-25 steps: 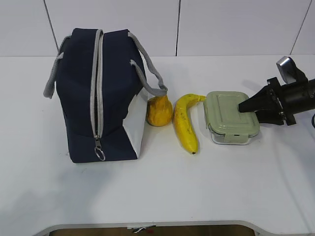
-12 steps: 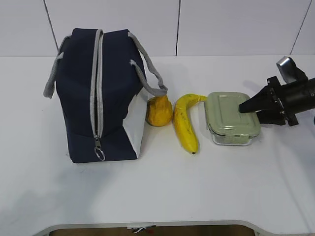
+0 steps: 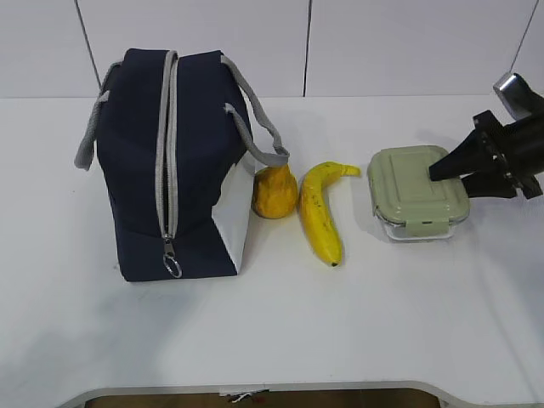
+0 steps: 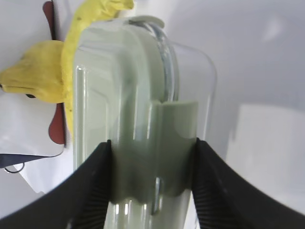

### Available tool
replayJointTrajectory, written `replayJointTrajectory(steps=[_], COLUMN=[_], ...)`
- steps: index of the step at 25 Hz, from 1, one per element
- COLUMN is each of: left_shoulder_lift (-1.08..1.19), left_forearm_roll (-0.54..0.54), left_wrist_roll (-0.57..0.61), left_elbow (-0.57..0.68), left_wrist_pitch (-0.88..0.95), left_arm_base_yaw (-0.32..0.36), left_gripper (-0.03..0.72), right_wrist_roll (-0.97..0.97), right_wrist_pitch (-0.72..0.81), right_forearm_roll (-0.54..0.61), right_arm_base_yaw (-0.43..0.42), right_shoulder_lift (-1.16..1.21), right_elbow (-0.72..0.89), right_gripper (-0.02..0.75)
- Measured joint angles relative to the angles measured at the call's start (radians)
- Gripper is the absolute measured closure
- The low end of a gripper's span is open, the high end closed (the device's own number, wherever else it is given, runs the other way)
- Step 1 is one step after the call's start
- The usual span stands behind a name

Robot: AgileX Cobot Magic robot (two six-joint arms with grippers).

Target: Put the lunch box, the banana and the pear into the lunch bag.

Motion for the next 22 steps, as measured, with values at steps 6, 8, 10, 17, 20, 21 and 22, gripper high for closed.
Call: replayJointTrajectory(steps=[6,8,10,17,20,21,22], left_shoulder_lift=[0.000,0.000,0.000,0.071,0.169,0.209,0.243], left_forearm_roll=[-0.043,-0.063,-0.076,-0.220,-0.271,-0.283,-0.297], left_wrist_roll=[0.000,0.000,0.000,0.000,0.004,0.004,0.006], left_elbow=[0.000,0.000,0.000,-0.029,-0.065,-0.079,-0.091], left_wrist_pitch=[0.000,-0.002,-0.004,-0.064,-0.140,-0.154,-0.167], left_arm_base_yaw=[0.000,0.000,0.000,0.000,0.000,0.000,0.000], left_gripper=[0.422,0.424,0.425,0.427,0.427,0.427,0.427], right_wrist_roll=[0.056,0.063,0.067,0.077,0.077,0.077,0.079], right_wrist_pitch=[0.000,0.000,0.002,0.005,0.005,0.005,0.005], right_forearm_roll=[0.006,0.019,0.048,0.140,0.148,0.148,0.150], right_arm_base_yaw=[0.000,0.000,0.000,0.004,0.026,0.038,0.057], right_shoulder_lift=[-0.050,-0.072,-0.092,-0.199,-0.237,-0.252,-0.266], right_elbow=[0.000,0.002,0.002,0.003,0.004,0.004,0.004], right_gripper=[0.359,0.359,0.359,0.359,0.359,0.359,0.360])
